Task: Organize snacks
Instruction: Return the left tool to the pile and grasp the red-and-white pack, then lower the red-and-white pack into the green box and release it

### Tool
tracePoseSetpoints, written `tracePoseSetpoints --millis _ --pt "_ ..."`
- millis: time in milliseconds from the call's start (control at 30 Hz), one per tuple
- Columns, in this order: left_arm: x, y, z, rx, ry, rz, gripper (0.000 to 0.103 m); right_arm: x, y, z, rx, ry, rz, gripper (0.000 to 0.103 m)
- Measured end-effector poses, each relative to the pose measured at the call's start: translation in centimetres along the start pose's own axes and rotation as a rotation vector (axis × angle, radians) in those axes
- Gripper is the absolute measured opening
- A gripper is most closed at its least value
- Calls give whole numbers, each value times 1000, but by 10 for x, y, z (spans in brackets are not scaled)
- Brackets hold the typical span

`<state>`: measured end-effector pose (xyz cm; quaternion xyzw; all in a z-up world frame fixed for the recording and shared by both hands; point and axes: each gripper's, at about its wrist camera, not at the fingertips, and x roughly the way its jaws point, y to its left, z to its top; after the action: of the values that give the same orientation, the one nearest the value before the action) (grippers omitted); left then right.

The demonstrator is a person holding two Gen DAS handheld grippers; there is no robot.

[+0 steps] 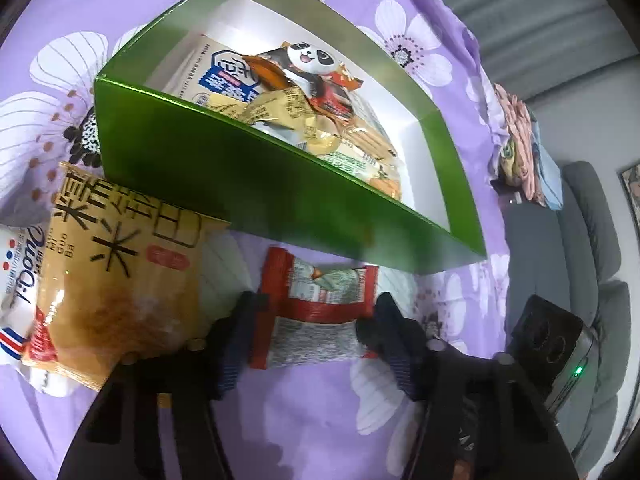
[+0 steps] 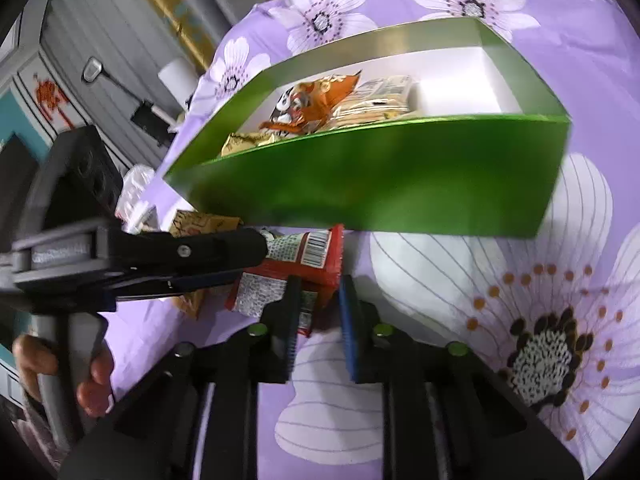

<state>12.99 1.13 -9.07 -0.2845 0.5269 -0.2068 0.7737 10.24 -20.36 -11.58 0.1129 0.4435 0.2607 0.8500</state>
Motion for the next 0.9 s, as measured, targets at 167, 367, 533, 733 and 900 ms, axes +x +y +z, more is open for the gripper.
tracePoseSetpoints --millis 167,367,533,733,900 --pt "4 -9 -5 54 -2 21 58 -2 1 -4 12 -8 16 14" --pt "2 -11 -5 51 -3 7 58 -12 5 -5 17 -51 22 12" --pt "-4 -15 -8 71 -26 9 54 -20 7 -8 18 -67 27 12" --pt "-19 -27 -8 102 -63 -5 51 -39 14 -2 7 -118 40 12" --pt "-33 -44 -4 139 -112 -9 51 -54 19 9 -8 -167 51 12"
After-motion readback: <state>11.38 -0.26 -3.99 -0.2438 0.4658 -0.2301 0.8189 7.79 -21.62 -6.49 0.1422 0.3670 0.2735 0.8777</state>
